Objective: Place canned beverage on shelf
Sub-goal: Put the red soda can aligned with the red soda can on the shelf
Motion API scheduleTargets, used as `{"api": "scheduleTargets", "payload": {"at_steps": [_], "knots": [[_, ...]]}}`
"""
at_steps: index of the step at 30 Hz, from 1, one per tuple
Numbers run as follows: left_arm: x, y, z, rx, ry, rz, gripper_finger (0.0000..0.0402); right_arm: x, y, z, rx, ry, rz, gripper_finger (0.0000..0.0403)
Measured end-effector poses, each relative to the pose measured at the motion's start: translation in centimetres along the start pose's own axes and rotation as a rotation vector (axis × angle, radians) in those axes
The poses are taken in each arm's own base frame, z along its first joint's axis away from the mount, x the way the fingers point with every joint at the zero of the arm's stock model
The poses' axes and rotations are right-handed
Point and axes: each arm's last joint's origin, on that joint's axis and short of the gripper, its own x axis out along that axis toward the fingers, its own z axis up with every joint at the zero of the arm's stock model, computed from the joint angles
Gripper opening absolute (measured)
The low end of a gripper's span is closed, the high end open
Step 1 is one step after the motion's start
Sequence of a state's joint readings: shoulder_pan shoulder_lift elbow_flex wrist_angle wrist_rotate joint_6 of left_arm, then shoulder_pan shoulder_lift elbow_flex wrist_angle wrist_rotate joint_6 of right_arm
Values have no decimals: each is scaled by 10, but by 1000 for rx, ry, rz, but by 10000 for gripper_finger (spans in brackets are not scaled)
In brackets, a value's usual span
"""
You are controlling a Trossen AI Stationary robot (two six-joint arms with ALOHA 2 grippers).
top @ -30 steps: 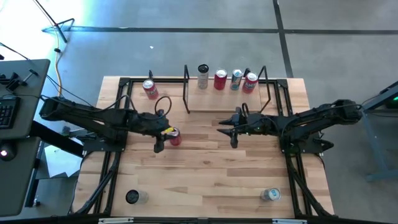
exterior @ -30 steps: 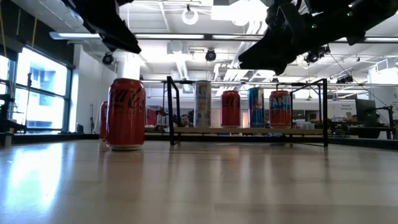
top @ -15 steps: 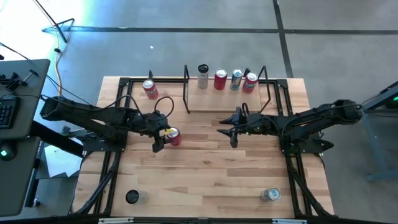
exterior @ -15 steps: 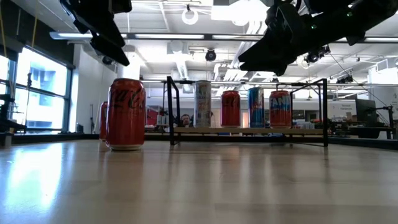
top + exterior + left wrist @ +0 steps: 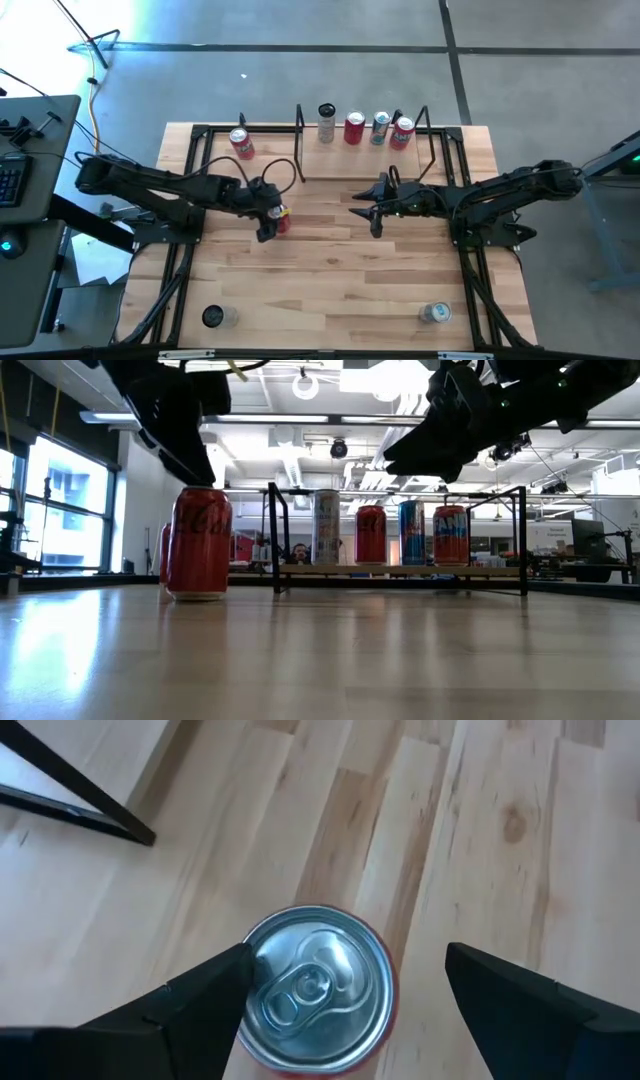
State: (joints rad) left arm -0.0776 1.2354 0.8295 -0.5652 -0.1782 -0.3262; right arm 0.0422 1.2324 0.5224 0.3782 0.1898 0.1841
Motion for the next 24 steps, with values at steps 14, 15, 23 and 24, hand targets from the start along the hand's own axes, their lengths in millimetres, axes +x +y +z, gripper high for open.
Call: {"api": "scheduleTargets", "payload": {"at_steps": [14, 15, 23, 24], "knots": [[-18, -1, 12, 17, 41, 6, 326, 0, 0, 0, -1, 2, 2, 178], [-18, -1, 11, 16, 56, 13, 326, 0, 0, 0, -1, 1, 2, 178], [-8, 9, 10, -12, 131, 39, 326, 0, 0, 0, -1, 2, 2, 178], [-6, 10, 10, -11, 138, 39, 326, 0, 0, 0, -1, 2, 2, 178]]}}
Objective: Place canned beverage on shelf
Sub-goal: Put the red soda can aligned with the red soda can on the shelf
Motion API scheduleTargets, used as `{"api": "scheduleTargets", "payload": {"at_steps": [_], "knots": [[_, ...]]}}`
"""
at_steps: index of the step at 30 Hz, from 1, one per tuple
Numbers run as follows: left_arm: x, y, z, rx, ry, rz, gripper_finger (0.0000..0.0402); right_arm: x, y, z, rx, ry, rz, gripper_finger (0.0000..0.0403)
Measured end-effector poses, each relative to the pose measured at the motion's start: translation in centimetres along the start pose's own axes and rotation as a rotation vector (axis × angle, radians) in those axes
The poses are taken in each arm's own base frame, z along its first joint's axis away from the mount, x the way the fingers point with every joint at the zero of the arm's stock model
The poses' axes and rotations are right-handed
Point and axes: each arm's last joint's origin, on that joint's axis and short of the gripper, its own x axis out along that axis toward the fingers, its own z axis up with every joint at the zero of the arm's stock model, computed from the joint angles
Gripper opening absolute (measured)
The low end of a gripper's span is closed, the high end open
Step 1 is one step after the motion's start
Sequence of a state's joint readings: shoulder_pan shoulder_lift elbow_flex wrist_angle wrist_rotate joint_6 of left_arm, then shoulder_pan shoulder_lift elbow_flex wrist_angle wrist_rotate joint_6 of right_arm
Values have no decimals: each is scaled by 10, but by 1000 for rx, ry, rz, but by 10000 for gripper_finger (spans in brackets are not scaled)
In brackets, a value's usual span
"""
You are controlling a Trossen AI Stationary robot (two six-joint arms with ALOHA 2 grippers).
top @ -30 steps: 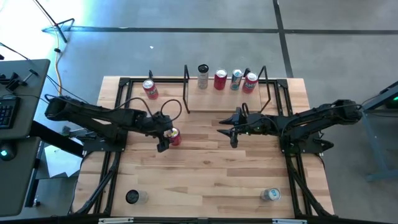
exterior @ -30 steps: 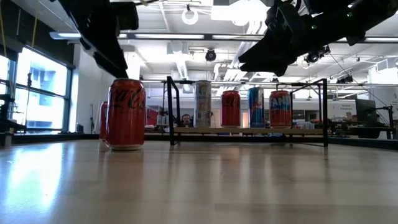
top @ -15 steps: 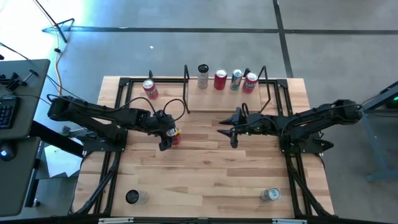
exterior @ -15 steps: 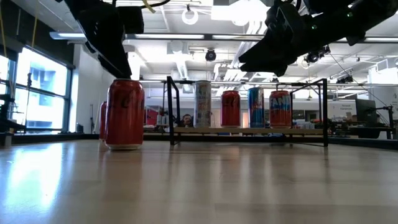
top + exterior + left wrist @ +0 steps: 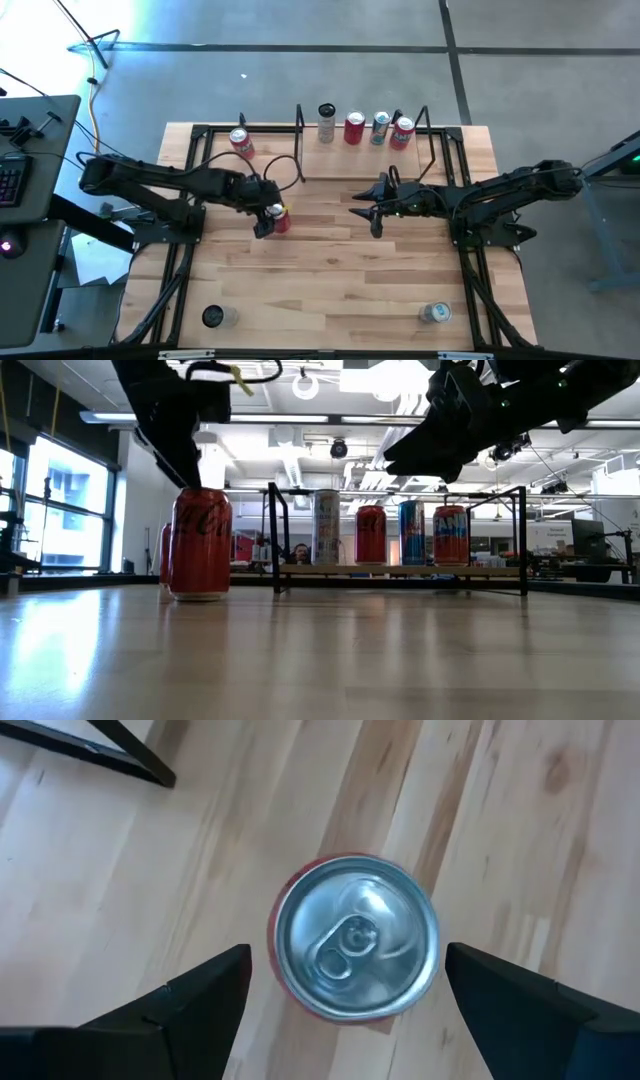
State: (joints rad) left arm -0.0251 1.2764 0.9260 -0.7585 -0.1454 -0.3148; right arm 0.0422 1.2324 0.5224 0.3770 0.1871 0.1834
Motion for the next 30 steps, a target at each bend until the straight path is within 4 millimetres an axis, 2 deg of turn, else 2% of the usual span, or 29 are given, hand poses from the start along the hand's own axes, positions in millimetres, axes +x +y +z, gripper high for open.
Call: {"api": "scheduleTargets", "payload": {"at_steps": [6, 11, 17, 21, 24, 28, 30], "knots": [[17, 2, 4, 26, 51, -5, 326, 0, 0, -1, -1, 6, -1, 178], [25, -1, 10, 26, 22, -19, 323, 0, 0, -1, -1, 7, -2, 178], [27, 0, 16, 15, -22, -67, 270, 0, 0, -1, -2, 8, -2, 178], [27, 2, 22, 9, -68, -96, 267, 0, 0, -1, -8, 8, -2, 178], [22, 2, 32, 26, -100, -99, 267, 0, 0, -1, -10, 10, 0, 178], [15, 1, 57, 56, -162, -101, 267, -4, 1, 0, -13, 23, 22, 178], [20, -1, 71, 84, -168, -95, 267, -10, 3, 1, -18, 34, 30, 178]]}}
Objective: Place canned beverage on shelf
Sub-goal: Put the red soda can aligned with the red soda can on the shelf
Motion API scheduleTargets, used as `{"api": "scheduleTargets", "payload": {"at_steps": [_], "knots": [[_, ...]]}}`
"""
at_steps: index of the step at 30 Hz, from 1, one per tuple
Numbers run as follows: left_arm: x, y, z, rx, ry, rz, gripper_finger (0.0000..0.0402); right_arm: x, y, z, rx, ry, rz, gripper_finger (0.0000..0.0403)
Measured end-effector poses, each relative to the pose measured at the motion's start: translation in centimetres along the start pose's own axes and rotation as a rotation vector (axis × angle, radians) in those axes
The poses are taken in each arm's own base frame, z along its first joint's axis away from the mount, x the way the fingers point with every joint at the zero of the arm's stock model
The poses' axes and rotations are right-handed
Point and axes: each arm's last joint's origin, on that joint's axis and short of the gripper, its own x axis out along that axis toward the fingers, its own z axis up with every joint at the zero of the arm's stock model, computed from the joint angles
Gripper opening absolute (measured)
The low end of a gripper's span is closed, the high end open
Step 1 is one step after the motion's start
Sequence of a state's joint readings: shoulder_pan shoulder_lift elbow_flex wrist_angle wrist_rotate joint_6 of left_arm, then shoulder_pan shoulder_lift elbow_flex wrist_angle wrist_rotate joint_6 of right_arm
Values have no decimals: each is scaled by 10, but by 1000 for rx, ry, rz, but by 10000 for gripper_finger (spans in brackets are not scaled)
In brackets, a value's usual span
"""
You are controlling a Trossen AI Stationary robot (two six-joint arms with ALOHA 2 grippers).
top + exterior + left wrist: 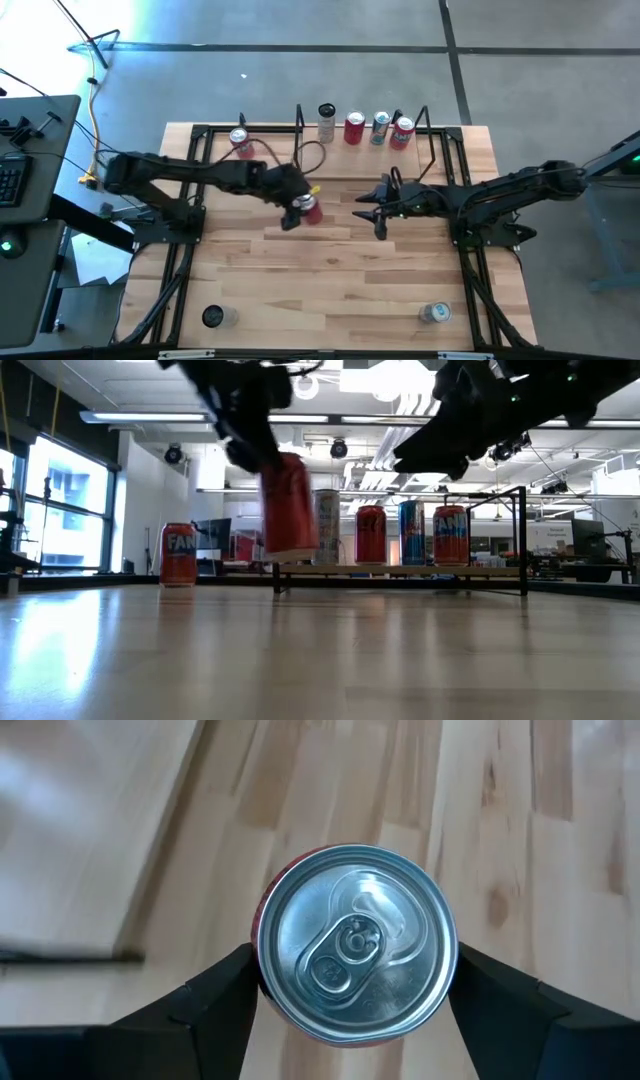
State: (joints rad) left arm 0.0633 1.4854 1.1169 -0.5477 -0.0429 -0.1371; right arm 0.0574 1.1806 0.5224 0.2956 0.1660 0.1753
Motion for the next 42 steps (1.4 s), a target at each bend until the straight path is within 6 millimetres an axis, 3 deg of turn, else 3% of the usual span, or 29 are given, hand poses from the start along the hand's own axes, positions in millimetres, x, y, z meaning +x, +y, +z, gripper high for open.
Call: {"api": "scheduleTargets", "payload": {"at_steps": [11, 16, 21, 27, 34, 42], "knots": [[61, 16, 66, 128, 8, 14, 267, -30, 10, 3, -40, 15, -72, 178], [81, 30, 77, 113, 29, -8, 267, -31, 12, 0, -49, 46, -68, 178], [95, 41, 74, 109, 83, -4, 267, -31, 11, -1, -50, 60, -73, 178], [96, 46, 74, 100, 81, 1, 271, -31, 11, -2, -50, 65, -74, 178], [96, 40, 72, 114, 99, -5, 345, -31, 11, -2, -27, 61, -75, 178], [85, 33, 73, 157, 102, -15, 353, -31, 11, -1, -20, 52, -73, 178]]}}
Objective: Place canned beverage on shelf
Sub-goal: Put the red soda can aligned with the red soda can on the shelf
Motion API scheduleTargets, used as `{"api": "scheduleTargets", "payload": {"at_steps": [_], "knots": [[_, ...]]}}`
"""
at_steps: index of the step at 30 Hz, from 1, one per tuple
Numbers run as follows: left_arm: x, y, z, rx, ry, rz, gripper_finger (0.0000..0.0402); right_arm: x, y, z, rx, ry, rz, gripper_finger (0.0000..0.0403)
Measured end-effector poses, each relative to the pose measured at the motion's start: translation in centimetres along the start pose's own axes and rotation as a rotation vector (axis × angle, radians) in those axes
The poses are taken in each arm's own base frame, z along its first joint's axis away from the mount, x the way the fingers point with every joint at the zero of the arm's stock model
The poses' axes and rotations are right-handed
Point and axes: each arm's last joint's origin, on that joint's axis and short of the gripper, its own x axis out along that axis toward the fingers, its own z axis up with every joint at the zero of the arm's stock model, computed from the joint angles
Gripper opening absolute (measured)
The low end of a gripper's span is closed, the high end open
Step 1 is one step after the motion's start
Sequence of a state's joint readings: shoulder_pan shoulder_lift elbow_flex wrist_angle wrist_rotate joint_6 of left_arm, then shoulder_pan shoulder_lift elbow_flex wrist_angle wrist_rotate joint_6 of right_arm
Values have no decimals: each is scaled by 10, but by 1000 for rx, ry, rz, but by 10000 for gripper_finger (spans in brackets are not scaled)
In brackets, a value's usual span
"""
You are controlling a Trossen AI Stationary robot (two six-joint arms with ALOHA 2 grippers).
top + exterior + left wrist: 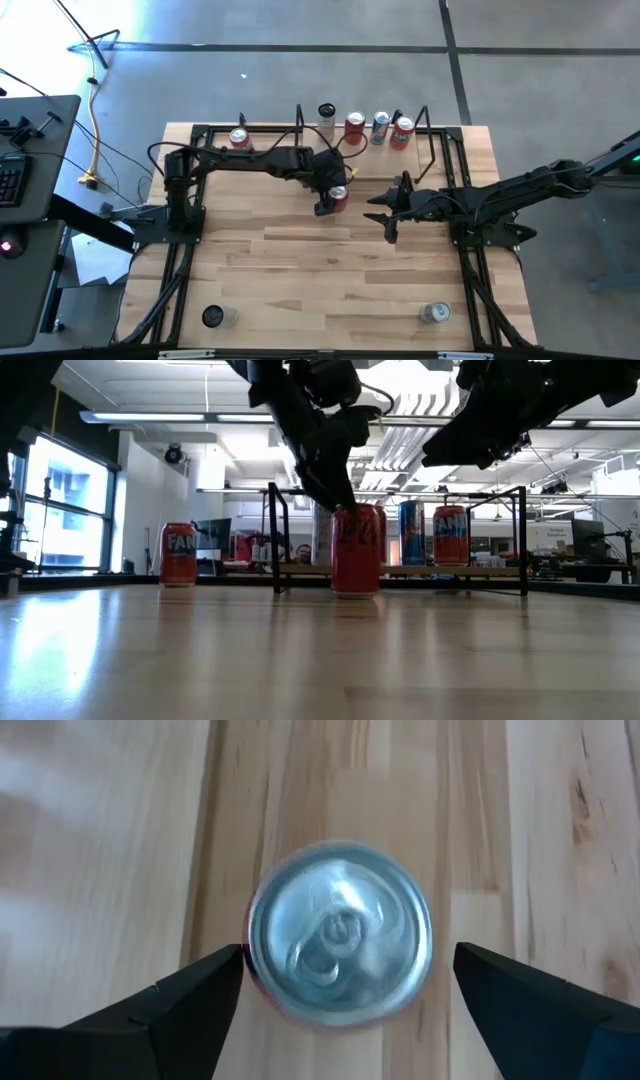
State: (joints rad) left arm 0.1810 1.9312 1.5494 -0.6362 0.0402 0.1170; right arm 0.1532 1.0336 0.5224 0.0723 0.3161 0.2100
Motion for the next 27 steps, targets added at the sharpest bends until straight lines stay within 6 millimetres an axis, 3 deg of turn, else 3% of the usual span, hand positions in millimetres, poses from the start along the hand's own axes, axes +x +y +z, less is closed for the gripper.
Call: {"api": "scheduleTargets", "payload": {"at_steps": [7, 14, 20, 27], "knots": [[-32, -1, 6, 14, -68, 31, 354, 0, 0, 1, -2, -14, -14, 183], [-80, -1, 6, -2, -235, 54, 355, 4, 2, 5, 11, -51, 29, 242], [-102, -10, -34, -51, -429, 55, 355, 25, -7, 6, 27, -27, 7, 293], [-126, -33, -96, -70, -679, 7, 355, 51, -15, 20, -29, -4, -40, 301]]}}
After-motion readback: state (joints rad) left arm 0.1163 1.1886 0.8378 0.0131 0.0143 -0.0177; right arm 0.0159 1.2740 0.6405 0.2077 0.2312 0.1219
